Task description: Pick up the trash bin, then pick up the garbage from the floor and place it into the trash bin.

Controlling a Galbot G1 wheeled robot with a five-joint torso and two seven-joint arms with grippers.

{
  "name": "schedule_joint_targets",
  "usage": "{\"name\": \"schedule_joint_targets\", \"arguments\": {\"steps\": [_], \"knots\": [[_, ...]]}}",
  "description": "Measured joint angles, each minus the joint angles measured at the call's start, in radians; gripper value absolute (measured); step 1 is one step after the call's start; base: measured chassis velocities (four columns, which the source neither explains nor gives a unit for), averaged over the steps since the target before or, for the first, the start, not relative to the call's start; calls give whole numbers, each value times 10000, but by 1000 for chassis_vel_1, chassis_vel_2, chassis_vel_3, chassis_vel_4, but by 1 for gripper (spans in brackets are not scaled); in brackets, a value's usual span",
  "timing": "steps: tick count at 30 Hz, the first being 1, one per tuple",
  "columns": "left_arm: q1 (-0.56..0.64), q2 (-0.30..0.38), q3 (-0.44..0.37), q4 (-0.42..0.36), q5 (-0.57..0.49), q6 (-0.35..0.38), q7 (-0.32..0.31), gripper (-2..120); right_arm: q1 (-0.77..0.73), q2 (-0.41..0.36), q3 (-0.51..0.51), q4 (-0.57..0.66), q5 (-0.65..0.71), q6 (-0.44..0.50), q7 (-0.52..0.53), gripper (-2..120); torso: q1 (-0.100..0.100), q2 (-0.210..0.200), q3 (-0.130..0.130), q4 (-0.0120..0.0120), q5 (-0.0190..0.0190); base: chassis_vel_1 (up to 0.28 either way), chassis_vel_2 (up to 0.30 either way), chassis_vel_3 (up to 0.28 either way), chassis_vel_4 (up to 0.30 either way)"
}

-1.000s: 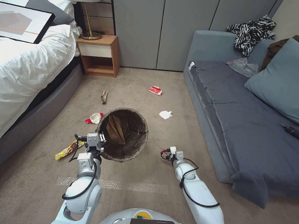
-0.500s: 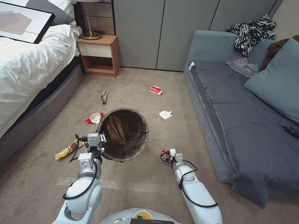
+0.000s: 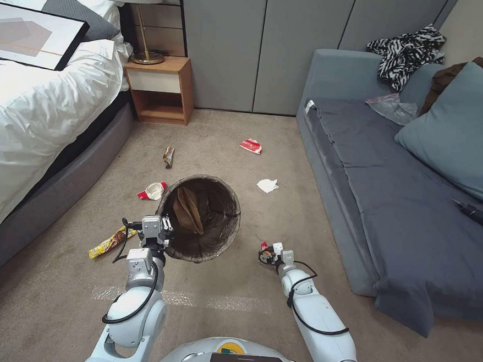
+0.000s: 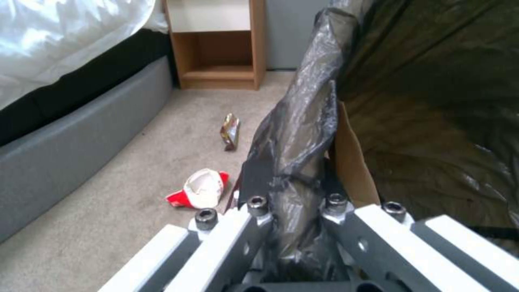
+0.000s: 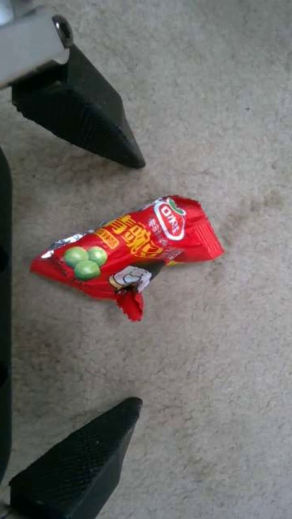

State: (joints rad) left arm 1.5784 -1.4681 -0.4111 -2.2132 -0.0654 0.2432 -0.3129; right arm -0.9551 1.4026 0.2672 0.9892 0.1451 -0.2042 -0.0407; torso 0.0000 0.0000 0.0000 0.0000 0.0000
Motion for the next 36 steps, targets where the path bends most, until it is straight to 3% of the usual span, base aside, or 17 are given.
{"name": "schedule_joint_targets", "arguments": {"steps": [6, 8, 12, 15, 36], "knots": [[-8, -10, 25, 16, 12, -4, 4, 2, 14, 16, 12, -103, -69, 68, -16, 88, 0, 0, 0, 0, -1, 0, 0, 0, 0], [-20, -12, 26, 32, 12, -8, 7, 2, 22, 55, 12, -169, -149, 192, -35, 73, 0, 2, -1, -2, -3, 0, 0, 0, 0], [-22, -14, 26, 44, 14, -9, 9, 2, 27, 64, 8, -170, -169, 204, -41, 67, -1, 2, -1, -1, -2, 0, 0, 0, 0], [-24, -19, 34, 44, 21, -10, 10, 2, 33, 88, -3, -183, -194, 211, -40, 54, -1, 2, -1, 1, -1, 0, 0, 0, 0], [-49, -33, 27, 13, 6, -15, 10, 2, -54, 182, 83, -415, -340, 347, -37, 5, -1, 1, -1, 6, 7, 0, 0, 0, 0]]}}
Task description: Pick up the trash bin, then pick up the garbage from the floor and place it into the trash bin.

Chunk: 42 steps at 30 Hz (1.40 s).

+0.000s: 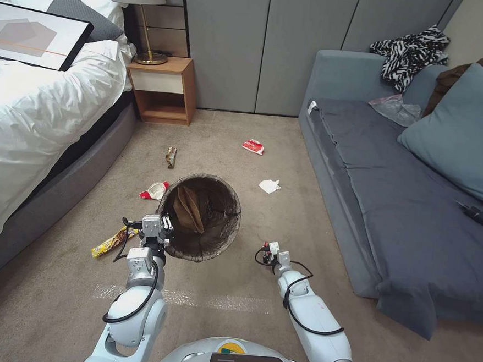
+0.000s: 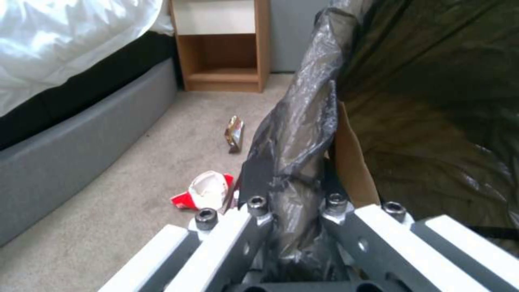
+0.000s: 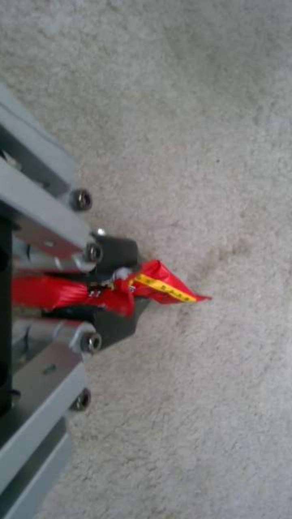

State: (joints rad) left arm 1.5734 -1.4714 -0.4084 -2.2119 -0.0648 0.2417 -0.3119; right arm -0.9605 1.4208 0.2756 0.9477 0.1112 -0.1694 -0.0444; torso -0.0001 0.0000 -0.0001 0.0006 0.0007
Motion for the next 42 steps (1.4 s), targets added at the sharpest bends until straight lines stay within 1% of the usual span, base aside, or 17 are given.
{"name": "schedule_joint_targets", "arguments": {"steps": [2, 5, 7, 9, 34, 36, 37, 39, 40, 41, 42], "knots": [[-12, 0, 0, 0, -7, 0, -1, 2, -11, 0, 6, -29, -11, 25, 0, 0, 0, 0, 0, 0, 1, 0, 0, 0, 0], [-25, -1, -3, -1, -13, 0, -2, 2, -20, -8, 25, -44, -18, 42, 3, 0, 0, 0, 0, -1, -1, 0, 0, 0, 0], [-37, -2, -7, 0, -21, 0, -3, 2, -23, -41, 56, -59, -25, 51, 20, 0, 0, 0, 0, -3, -12, 0, 0, 0, 0], [-48, -2, -7, -1, -26, 0, -2, 2, -23, -42, 58, -59, -28, 55, 21, 0, 0, 0, 0, -4, -7, 0, 0, 0, 0], [-55, 14, -38, -28, -53, 10, -3, 2, -112, -113, 83, 51, -193, 261, 63, 0, 0, -2, 2, -4, -5, 0, 0, 0, 0], [-60, 11, -8, 41, -51, 11, -3, 2, -307, -165, 99, 435, -185, 268, 174, 0, 0, -2, 3, -16, -15, 0, 0, 0, 0], [-65, 2, 4, 81, -50, 11, -2, 2, -436, -204, 101, 745, -177, 263, 244, 0, 1, -3, 4, -16, -9, 0, 0, 0, 0], [-66, -1, 7, 93, -50, 11, -2, 2, -475, -214, 102, 838, -166, 261, 264, 0, 1, -3, 4, -16, -9, 0, 0, 0, 0], [-81, -22, 19, 183, -49, 11, -3, 2, -774, -289, 113, 1644, -64, 264, 381, 0, 1, -3, 4, -15, -15, 0, 0, 0, 0], [-89, -28, 25, 209, -49, 11, 0, 2, -955, -313, 118, 2189, -52, 322, 443, 0, 1, -2, 3, -14, -11, 0, 0, 0, 0], [-89, -28, 25, 209, -49, 11, 0, 2, -955, -313, 118, 2189, -52, 322, 443, 0, 1, -2, 3, -14, -11, 0, 0, 0, 0]]}}
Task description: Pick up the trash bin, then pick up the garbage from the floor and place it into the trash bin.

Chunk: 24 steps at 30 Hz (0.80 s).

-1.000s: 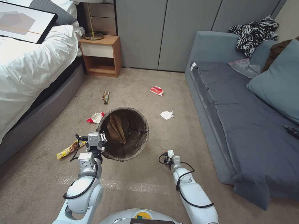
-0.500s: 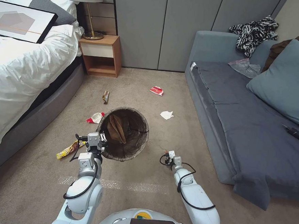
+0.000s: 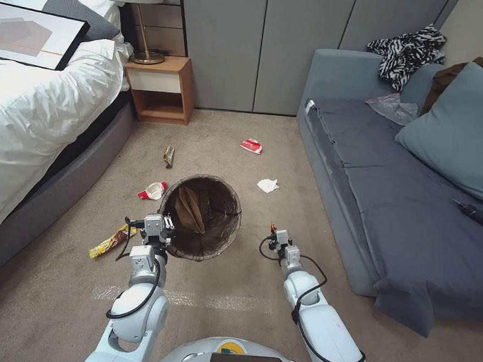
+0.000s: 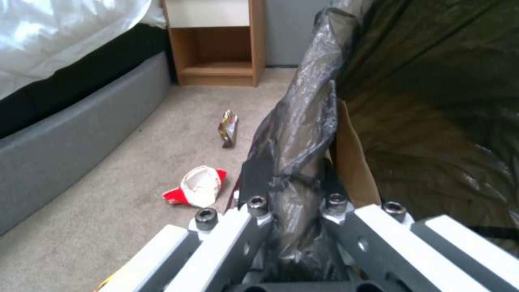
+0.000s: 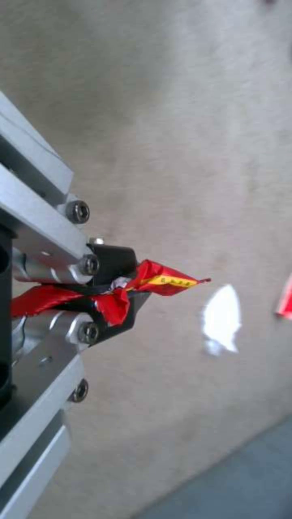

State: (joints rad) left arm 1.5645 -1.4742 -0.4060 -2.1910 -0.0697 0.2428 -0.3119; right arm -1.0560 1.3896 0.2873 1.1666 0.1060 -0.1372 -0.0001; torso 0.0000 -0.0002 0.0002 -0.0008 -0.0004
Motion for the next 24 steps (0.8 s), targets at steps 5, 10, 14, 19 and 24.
{"name": "schedule_joint_targets", "arguments": {"steps": [5, 10, 14, 19, 24], "knots": [[-123, 8, 0, 42, -30, 71, -12, 2, -685, -144, 69, 1968, -390, 766, 350, 0, 0, 0, -1, 5, 4, 0, 0, 0, 0], [-141, 30, 33, 50, -128, 194, -17, 2, -1151, -264, -48, 4197, -300, 2414, 448, 0, 0, 0, -2, 8, 5, 0, 0, 0, 0], [-149, 6, 106, 111, -180, 279, -17, 2, -1514, -342, -374, 6216, -168, 2670, 322, 0, 0, 1, -3, 9, 3, 0, 0, 0, 0], [-144, 1, 172, 23, -418, 507, -13, 2, -1827, -420, -767, 7278, -175, 2826, -68, 0, 0, 1, -3, 7, 3, 0, 0, 0, 0], [-52, 33, 294, -192, -953, 974, -6, 2, -2106, -544, -1549, 7970, -258, 3264, -1448, 0, 0, 1, -3, 8, 3, 0, 0, 0, 0]]}}
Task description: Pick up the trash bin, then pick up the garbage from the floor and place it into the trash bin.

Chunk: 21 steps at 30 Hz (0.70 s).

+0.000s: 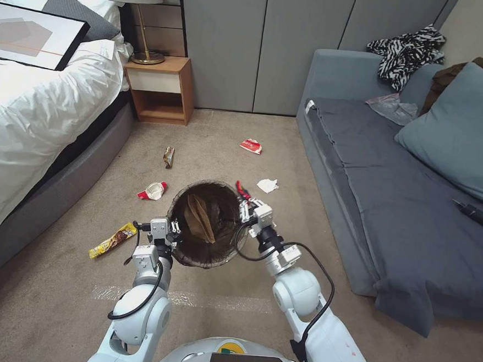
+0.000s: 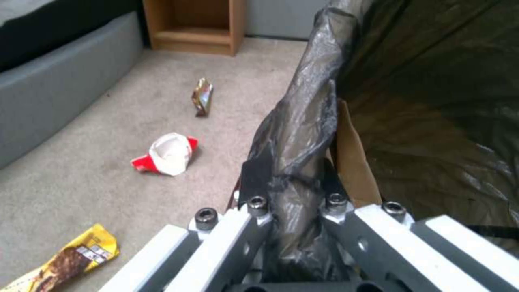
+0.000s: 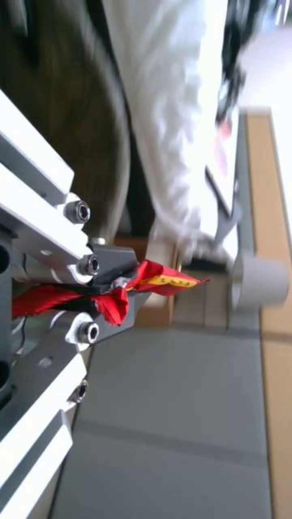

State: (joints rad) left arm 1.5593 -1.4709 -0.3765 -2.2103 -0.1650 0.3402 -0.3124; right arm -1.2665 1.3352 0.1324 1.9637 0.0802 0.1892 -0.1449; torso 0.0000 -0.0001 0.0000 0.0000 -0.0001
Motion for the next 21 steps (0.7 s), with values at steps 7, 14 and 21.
{"name": "schedule_joint_targets", "arguments": {"steps": [7, 14, 21], "knots": [[2, 18, 42, -54, -96, 104, 1, 2, -53, -55, -666, -345, -104, 301, -427, 0, 0, 0, 0, 1, 1, 0, 0, 0, 0], [28, 28, 94, -108, -106, 157, -4, 2, 5, -65, -975, -785, -243, 321, -415, 0, 0, 0, 0, 1, 1, 0, 0, 0, 0], [60, 31, 146, -226, -127, 207, -8, 2, 111, -27, -1077, -1337, -296, 357, -327, 0, 0, 0, 0, 1, 1, 0, 0, 0, 0]]}}
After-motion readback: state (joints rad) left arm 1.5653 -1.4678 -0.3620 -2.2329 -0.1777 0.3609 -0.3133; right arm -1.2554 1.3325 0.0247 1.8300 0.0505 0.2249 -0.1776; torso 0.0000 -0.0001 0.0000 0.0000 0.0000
